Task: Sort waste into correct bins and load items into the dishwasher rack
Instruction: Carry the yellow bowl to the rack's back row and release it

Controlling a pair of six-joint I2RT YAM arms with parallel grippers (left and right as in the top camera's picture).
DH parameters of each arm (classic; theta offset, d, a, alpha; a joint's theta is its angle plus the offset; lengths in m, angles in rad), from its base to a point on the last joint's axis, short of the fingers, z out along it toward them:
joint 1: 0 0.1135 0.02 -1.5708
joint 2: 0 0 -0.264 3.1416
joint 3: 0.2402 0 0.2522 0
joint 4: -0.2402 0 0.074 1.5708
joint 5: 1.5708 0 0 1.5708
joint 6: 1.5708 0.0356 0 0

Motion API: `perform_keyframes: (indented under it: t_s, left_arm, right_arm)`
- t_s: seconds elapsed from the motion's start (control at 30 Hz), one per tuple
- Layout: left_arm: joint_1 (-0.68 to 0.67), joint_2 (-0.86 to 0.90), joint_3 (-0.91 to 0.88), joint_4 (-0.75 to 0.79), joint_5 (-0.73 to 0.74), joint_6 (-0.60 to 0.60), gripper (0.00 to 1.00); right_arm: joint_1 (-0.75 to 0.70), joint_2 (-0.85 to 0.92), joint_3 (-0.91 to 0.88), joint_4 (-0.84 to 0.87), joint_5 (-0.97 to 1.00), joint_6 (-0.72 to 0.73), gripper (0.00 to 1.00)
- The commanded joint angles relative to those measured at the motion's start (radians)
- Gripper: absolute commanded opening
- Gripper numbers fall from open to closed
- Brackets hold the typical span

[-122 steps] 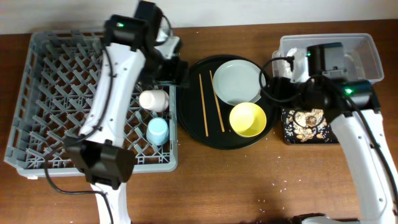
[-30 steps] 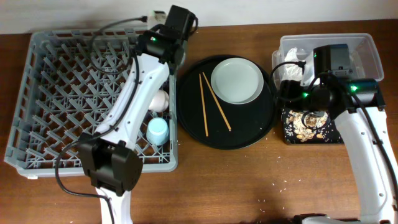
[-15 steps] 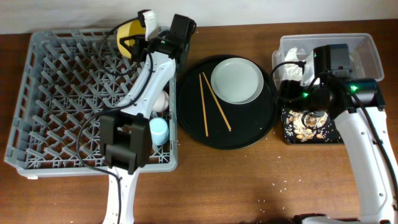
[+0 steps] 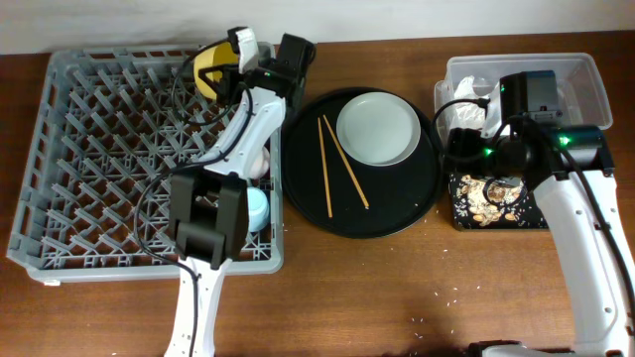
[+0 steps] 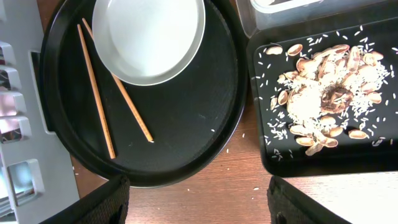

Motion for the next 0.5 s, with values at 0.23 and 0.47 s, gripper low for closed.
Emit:
perform_keyframes:
  t_s: [0.23, 0.47]
  left_arm:
    - [-0.012, 0.013, 0.003, 0.009, 0.133, 0.008, 0.0]
    - [-0.045, 0.013, 0.003, 0.007, 0.133, 0.009, 0.0]
  right_arm:
    - [-0.007, 0.007, 0.01, -0.001, 0.017, -0.006, 0.72]
    - [-0.007, 0.007, 0.01, -0.001, 0.016, -0.006, 0.73]
